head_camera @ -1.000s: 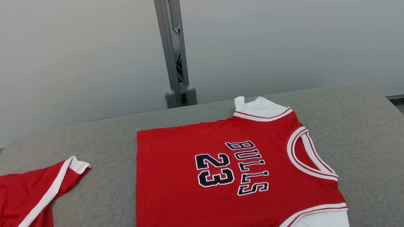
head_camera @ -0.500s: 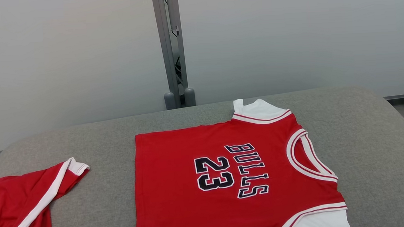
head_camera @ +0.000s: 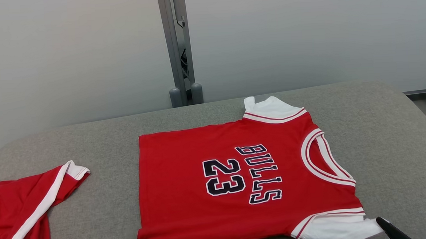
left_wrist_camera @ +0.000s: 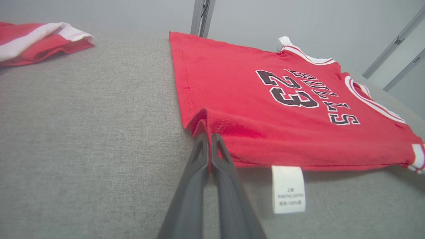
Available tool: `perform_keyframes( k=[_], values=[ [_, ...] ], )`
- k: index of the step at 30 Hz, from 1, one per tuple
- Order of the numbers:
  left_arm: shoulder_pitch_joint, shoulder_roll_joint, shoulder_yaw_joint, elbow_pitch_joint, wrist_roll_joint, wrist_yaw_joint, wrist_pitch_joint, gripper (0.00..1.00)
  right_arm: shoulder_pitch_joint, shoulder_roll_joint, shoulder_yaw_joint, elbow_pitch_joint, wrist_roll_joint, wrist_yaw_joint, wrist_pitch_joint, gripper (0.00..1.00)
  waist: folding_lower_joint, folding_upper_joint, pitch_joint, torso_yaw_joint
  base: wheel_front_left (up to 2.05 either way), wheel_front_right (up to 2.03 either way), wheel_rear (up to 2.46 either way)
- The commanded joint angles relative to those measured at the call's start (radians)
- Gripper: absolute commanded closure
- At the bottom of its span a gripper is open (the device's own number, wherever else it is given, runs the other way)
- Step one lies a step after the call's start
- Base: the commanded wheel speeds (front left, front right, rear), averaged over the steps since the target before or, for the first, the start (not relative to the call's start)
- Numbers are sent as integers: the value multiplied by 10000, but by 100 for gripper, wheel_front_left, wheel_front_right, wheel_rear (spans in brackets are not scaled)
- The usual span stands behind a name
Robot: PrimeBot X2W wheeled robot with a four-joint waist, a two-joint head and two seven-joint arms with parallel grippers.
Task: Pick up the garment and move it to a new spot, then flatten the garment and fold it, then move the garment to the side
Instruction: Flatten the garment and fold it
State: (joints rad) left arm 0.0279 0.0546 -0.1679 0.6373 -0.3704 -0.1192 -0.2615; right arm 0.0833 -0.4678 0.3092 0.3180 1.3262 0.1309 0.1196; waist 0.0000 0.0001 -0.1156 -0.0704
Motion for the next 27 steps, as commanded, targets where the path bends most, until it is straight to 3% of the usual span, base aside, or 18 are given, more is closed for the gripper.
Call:
perform_keyframes(
  k=[1, 12, 27],
  values=[
    [-174, 53, 85, -61, 51, 26, -27, 100, -197, 27, -84, -66, -91, -4, -77, 100, 0, -1, 26, 8, 0, 0, 0],
    [-817, 26, -2, -161, 293, 37, -27, 100, -1468, 415, -364, 80, -388, -4, -294, 100, 0, -1, 406, 79, 0, 0, 0],
    [-1932, 42, -214, 336, 103, 105, 124, 100, -3927, 687, -235, 1605, -1129, -2, -714, 100, 0, -1, 1218, 128, 0, 0, 0]
  ],
)
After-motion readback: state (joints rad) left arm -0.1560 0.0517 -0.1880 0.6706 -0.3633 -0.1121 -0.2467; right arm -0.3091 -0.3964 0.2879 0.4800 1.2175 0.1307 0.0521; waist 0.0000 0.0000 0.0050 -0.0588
